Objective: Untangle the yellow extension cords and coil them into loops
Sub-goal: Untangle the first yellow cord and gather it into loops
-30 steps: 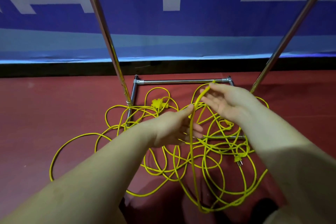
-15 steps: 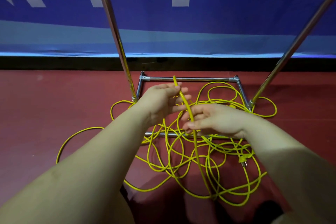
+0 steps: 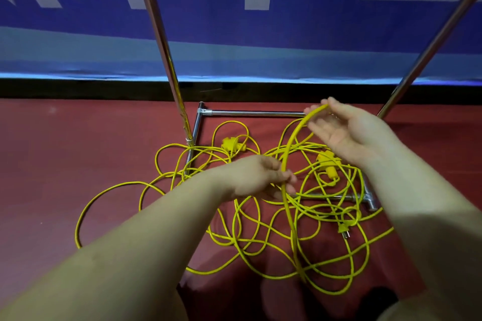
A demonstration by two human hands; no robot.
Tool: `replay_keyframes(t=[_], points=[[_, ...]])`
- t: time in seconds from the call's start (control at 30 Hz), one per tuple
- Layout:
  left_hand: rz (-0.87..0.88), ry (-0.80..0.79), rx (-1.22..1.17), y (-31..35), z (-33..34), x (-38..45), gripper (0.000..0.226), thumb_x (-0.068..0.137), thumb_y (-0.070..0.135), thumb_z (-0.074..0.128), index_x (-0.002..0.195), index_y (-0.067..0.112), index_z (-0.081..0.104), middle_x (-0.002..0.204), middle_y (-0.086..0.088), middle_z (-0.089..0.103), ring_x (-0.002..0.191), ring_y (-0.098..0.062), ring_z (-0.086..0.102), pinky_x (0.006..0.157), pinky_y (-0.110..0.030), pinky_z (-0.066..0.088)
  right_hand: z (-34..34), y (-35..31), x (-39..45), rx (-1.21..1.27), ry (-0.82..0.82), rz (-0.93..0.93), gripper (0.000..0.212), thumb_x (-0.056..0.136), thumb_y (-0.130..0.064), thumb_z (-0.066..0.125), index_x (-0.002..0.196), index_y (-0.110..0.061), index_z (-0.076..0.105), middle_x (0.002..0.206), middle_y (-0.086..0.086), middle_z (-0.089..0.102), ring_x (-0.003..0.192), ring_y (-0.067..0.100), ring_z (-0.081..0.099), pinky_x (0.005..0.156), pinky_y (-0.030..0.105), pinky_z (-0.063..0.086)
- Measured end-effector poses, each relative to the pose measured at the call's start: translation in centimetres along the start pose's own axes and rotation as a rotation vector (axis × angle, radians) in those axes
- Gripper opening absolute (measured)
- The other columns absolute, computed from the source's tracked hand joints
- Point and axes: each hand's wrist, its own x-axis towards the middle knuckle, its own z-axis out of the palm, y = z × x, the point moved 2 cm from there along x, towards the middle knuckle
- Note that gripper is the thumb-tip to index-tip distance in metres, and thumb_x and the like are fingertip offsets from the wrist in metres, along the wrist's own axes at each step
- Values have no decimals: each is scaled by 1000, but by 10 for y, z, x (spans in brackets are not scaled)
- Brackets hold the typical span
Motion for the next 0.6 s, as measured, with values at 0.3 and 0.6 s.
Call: replay_keyframes(t=[0.3, 0.6], points=[[195, 529, -429, 14, -40, -3, 12, 97, 17, 49, 90, 11, 57, 73, 3, 68, 49, -8, 61, 55, -21, 54, -1, 48, -20, -980, -436, 308, 25, 88, -20, 57, 113, -18, 58, 102, 0, 67, 96, 12, 63, 78, 23, 49], [92, 232, -361, 11, -17, 2, 21, 98, 29, 44, 110, 18, 56, 99, -2, 65, 91, -17, 61, 88, -28, 47, 8, 21, -8, -358, -212, 6, 18, 93, -1, 44, 91, -14, 56, 73, -2, 67, 63, 7, 69, 60, 26, 57]])
